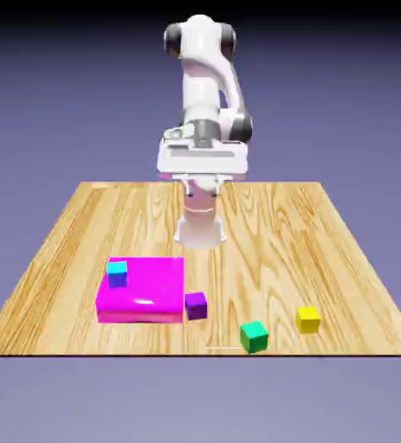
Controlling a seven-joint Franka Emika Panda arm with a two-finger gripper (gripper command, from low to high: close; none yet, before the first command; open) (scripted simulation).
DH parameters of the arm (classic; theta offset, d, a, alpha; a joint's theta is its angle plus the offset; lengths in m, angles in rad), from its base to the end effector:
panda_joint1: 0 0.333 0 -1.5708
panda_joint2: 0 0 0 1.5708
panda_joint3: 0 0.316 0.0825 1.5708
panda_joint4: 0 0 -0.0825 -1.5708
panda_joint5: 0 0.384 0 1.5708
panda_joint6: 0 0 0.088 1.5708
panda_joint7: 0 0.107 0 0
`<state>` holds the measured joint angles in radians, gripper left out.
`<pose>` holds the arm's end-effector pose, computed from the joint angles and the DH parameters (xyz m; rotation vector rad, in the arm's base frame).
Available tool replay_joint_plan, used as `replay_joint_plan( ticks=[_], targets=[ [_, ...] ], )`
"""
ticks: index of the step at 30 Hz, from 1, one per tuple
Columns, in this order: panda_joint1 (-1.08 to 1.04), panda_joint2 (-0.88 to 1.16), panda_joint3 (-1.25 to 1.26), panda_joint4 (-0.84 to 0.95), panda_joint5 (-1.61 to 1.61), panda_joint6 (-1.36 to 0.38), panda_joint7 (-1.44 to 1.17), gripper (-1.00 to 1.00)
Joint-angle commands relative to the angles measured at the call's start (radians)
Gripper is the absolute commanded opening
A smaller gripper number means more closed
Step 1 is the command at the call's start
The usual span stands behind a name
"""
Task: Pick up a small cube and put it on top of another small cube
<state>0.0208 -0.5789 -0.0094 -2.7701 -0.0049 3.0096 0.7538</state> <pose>0.3948 0.0047 0.4776 -2.4583 0.9514 -1.0590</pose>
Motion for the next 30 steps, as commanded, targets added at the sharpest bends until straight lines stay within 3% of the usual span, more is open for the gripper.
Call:
replay_joint_plan(
  ticks=[1, 30],
  targets=[
    [-0.005, 0.030, 0.021, 0.020, -0.026, -0.033, -0.044, 0.00],
    [-0.153, 0.911, 0.625, 0.561, -0.763, -0.966, -1.305, 0.00]
  ],
)
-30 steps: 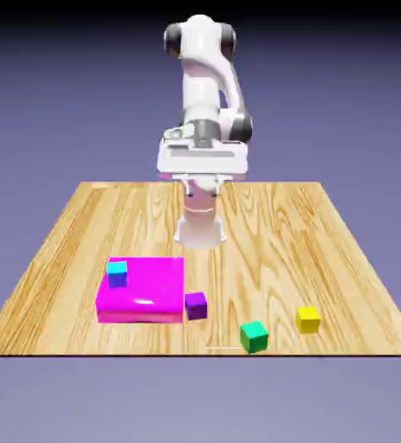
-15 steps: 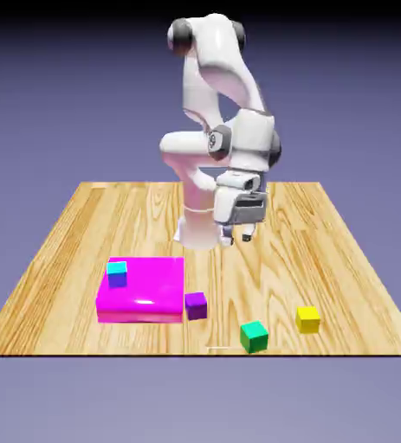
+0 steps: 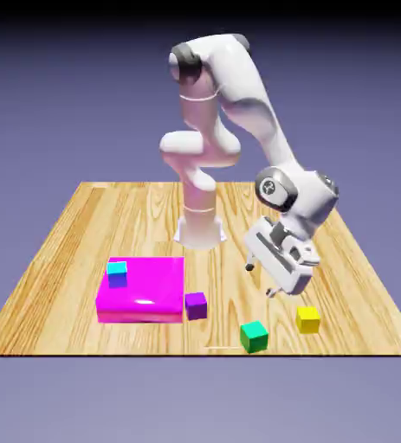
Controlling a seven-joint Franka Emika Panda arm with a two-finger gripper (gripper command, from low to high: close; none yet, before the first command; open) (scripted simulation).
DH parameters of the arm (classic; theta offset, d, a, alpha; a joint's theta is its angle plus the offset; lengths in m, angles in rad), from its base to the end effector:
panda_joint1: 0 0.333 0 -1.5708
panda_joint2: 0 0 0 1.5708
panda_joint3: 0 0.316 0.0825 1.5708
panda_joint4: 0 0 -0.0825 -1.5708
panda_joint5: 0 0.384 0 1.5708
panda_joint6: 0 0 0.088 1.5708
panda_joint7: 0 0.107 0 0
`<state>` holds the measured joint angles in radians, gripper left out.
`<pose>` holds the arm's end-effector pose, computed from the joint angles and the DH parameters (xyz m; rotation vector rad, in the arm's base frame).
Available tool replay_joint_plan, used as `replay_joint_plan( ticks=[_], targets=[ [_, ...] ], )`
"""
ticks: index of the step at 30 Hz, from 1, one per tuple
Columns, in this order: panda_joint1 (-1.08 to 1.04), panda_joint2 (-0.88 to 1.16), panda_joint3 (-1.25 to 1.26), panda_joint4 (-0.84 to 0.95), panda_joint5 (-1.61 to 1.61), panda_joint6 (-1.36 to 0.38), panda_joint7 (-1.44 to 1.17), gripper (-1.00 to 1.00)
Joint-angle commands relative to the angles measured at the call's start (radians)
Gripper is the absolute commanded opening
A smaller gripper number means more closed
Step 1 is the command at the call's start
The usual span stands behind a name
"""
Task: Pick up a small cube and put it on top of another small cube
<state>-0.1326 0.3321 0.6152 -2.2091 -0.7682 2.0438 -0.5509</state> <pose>0.4677 0.2079 0.2311 1.9322 1.8894 -0.5277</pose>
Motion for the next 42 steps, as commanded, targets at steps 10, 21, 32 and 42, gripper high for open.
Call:
replay_joint_plan(
  ticks=[10, 21, 32, 42],
  targets=[
    [-0.056, 0.304, 0.210, 0.158, -0.247, -0.299, -0.435, 0.00],
    [-0.117, 0.638, 0.442, 0.332, -0.518, -0.627, -0.913, 0.00],
    [-0.185, 0.972, 0.676, 0.463, -0.777, -0.920, -1.392, 0.00],
    [-0.290, 1.275, 0.908, 0.317, -0.941, -0.973, -1.827, 0.00]
  ],
)
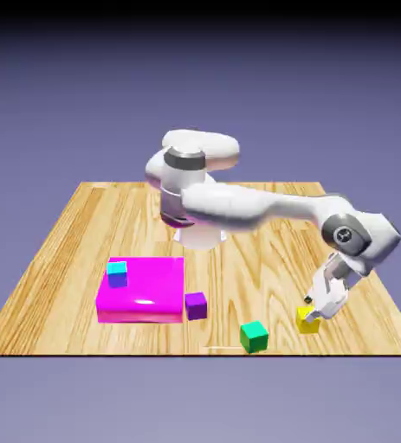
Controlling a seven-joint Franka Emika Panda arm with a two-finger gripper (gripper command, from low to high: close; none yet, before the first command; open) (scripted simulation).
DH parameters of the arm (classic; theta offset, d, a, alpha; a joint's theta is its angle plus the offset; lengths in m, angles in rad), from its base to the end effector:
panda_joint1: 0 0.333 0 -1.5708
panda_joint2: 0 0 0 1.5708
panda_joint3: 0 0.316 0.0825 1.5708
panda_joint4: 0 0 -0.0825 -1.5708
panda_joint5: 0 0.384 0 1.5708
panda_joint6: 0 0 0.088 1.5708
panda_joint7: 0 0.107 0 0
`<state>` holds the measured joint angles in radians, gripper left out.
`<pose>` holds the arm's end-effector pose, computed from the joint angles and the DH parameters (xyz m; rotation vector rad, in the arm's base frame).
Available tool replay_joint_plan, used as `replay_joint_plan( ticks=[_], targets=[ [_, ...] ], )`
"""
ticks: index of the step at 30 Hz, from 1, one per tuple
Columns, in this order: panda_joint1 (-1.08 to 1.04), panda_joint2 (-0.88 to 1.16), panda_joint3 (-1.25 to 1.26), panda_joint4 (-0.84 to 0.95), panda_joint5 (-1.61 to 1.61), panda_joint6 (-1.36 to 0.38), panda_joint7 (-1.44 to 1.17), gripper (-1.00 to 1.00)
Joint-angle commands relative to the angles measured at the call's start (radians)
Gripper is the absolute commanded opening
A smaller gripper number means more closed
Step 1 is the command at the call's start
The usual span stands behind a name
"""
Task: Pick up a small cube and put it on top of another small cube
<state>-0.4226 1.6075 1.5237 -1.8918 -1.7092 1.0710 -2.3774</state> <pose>0.4561 0.3394 0.1644 0.9708 -2.7209 0.7654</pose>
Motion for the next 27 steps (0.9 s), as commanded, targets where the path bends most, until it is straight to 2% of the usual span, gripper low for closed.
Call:
replay_joint_plan(
  ticks=[1, 5, 9, 10, 15, 27],
  targets=[
    [-0.010, 0.030, 0.023, -0.015, -0.016, -0.005, -0.044, 0.00],
    [-0.037, 0.107, 0.082, -0.051, -0.058, -0.019, -0.154, 0.00],
    [-0.102, 0.153, -0.038, -0.075, -0.152, 0.072, -0.174, 0.00],
    [-0.102, 0.154, -0.038, -0.075, -0.152, 0.072, -0.174, -1.00],
    [-0.052, 0.107, 0.058, -0.050, -0.058, -0.005, -0.152, -1.00],
    [0.137, -0.211, -0.150, -0.128, 0.445, 0.272, 0.173, -1.00]
  ],
)
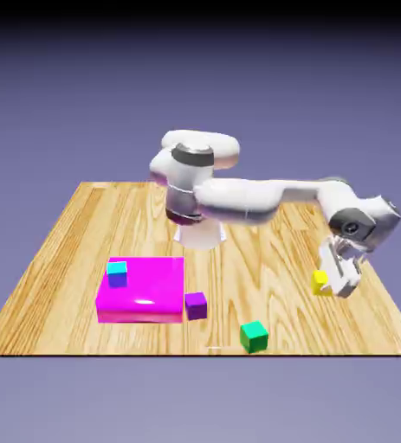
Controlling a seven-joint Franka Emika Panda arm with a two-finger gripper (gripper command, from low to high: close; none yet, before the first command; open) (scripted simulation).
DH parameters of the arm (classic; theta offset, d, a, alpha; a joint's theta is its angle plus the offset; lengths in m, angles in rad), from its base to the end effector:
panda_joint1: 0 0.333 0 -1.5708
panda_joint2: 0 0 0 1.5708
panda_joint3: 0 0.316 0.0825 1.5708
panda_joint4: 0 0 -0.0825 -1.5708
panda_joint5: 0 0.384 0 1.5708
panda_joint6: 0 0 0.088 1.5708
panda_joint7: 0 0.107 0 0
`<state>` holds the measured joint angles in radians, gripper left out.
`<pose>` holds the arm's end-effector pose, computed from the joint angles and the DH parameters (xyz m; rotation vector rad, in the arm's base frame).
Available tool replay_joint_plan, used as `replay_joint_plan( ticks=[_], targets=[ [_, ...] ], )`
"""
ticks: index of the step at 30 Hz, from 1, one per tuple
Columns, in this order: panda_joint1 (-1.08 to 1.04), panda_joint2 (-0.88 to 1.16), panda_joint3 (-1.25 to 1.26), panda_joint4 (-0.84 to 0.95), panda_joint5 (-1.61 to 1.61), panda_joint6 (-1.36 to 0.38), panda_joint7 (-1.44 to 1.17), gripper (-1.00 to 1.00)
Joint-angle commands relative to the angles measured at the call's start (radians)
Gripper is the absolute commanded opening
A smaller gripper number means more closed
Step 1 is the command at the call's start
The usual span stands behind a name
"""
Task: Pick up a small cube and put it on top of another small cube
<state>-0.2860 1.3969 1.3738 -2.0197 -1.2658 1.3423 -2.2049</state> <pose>0.3228 0.3955 0.1498 1.0269 -2.5428 0.5698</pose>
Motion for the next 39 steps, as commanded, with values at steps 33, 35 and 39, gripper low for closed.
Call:
replay_joint_plan(
  ticks=[33, 35, 39],
  targets=[
    [0.287, -1.018, -1.038, -0.371, 1.121, 0.730, 0.867, -1.00],
    [0.285, -1.067, -1.111, -0.394, 1.159, 0.763, 0.902, -1.00],
    [0.283, -1.166, -1.256, -0.439, 1.237, 0.830, 0.971, -1.00]
  ],
)
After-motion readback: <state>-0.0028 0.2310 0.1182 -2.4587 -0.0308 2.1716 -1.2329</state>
